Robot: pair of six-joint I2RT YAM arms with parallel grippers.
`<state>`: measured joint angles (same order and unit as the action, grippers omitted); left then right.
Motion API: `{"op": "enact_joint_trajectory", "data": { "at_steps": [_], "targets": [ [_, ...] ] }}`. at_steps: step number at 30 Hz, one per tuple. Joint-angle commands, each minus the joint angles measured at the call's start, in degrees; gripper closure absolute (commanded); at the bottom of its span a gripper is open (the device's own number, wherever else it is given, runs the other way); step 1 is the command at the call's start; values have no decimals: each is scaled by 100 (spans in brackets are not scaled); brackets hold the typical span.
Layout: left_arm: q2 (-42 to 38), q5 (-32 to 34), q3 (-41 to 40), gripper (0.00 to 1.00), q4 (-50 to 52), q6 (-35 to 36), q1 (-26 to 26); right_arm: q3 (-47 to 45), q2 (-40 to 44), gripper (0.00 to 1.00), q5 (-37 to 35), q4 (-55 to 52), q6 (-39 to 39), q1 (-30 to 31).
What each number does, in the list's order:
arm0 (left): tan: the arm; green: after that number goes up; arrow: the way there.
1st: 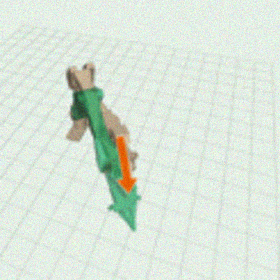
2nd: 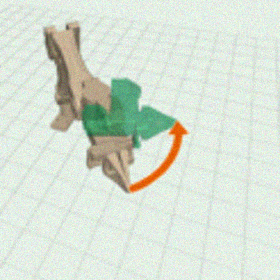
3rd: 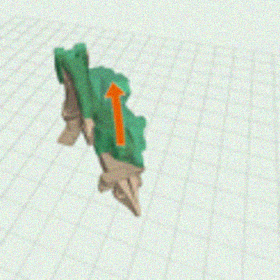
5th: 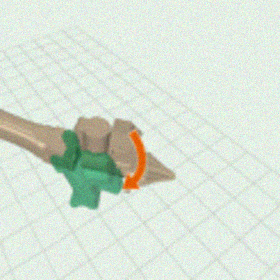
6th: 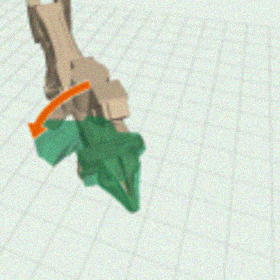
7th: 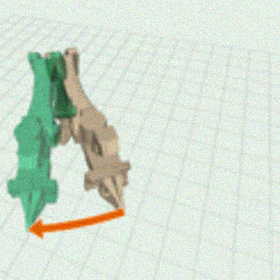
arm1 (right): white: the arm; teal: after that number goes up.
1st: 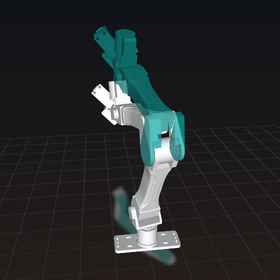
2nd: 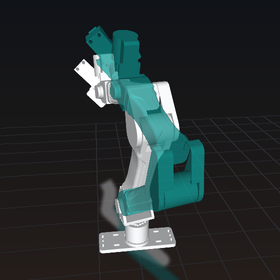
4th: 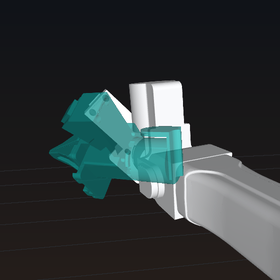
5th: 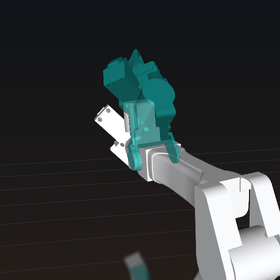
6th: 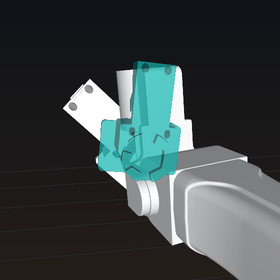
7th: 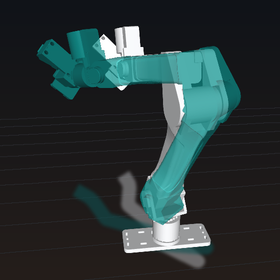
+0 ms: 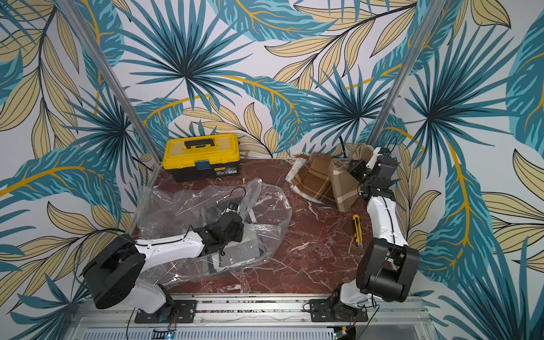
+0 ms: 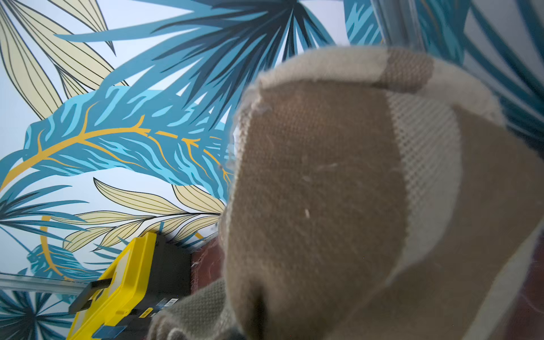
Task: Take the blanket out of the vacuum bag
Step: Place the blanket at the corner of the board.
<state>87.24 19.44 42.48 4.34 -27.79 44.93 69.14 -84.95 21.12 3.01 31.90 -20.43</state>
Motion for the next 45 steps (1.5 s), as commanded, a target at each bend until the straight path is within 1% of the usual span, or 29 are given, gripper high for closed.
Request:
{"op": "enact_joint_trajectory", "data": {
  "at_steps": [1,3,8,12,16,20,24,26,31,36,45],
  "targets": [
    [125,-159,127,100,-65,76,33,302,24,100,-381,101,-580,-14],
    [144,-151,155,100,-70,76,36,491,-122,100,-391,-78,-649,-15],
    [122,-152,143,100,-31,55,35,528,-254,100,-740,-100,-841,-22],
    [94,-82,132,100,44,72,37,772,-569,100,-647,-296,-960,-29],
    [116,-77,156,100,56,63,38,882,-917,100,-438,-118,-855,-30],
    [162,-72,233,100,106,56,34,1027,-1248,100,-58,6,-685,-23],
    [178,-68,226,100,118,28,38,934,-1514,100,486,597,-379,-6],
    [195,-55,219,100,128,28,41,894,-1608,100,586,765,-316,66],
    [248,-60,243,100,118,38,35,1038,-1917,100,539,959,-153,270],
    [276,-46,238,100,118,50,32,1426,-2287,100,490,1050,-18,471],
    [297,68,232,100,199,59,30,2302,-3035,100,656,942,-78,1012]
  ]
}}
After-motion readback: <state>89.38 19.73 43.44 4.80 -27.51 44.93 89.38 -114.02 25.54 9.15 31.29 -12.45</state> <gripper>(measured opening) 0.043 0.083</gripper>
